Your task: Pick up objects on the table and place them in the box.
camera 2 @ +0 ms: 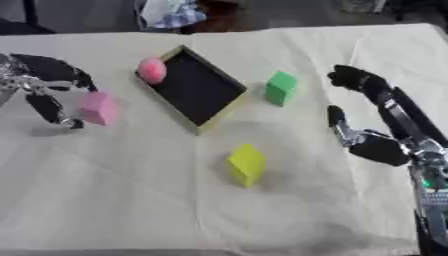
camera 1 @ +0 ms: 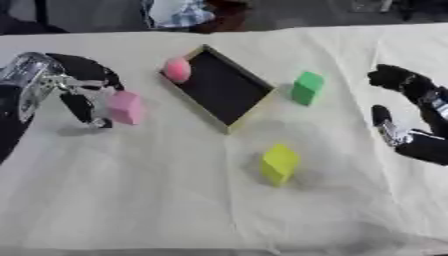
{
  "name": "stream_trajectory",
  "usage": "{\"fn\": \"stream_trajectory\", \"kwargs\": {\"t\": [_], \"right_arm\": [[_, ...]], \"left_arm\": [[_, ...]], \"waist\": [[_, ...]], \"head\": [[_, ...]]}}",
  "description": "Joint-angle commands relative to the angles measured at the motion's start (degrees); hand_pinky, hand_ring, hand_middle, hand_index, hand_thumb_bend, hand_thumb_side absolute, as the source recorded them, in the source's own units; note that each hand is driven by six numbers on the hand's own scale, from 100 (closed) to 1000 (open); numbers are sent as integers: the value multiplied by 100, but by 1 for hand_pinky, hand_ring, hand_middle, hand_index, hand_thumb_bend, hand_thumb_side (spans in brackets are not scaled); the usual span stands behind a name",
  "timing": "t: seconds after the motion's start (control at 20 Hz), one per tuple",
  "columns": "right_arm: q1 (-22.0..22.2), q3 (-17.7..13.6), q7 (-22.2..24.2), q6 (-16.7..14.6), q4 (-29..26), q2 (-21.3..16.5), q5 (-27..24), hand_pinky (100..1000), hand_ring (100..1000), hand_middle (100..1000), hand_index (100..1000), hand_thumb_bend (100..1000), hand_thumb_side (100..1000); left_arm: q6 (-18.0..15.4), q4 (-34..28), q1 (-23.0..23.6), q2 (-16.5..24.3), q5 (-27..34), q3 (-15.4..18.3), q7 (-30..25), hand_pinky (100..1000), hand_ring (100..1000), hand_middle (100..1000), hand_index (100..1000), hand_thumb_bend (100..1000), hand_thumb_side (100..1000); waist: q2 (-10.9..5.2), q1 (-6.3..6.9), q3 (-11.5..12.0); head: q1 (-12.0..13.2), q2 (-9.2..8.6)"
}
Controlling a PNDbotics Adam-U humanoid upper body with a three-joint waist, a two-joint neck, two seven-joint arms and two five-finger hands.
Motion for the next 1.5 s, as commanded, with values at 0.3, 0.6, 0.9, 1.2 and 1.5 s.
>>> {"fn": "stream_trajectory", "kwargs": {"t": [0.3, 0.6, 0.9, 1.2, 1.5], "right_arm": [[-64, -37, 38, -24, -49, -100, -53, 922, 868, 848, 957, 100, 441], [-59, -40, 62, -30, -44, -101, -67, 923, 869, 848, 958, 100, 437], [-68, -19, 107, -49, -38, -78, -90, 925, 870, 849, 959, 100, 433], [-108, -1, 140, -72, -24, -54, -120, 926, 871, 850, 960, 100, 430], [-156, 8, 174, -92, -24, -28, -147, 927, 872, 851, 961, 100, 430]], "left_arm": [[212, -249, -131, 109, 455, 157, 617, 747, 660, 591, 730, 267, 299], [458, -552, -286, 119, 857, 196, 702, 746, 646, 582, 722, 221, 269], [630, -525, -767, -295, 705, 152, 751, 746, 657, 594, 735, 251, 263], [677, -81, -1263, -921, -114, 177, 1034, 749, 675, 612, 754, 322, 275], [639, 582, -1428, -1354, -908, 317, 1347, 758, 708, 666, 805, 361, 308]], "waist": [[-164, 50, -7], [-171, 46, -5], [-174, 28, -17], [-130, -6, -122], [-74, -12, -256]], "head": [[-25, -14], [-37, -14], [-23, -14], [14, -14], [39, -14]]}}
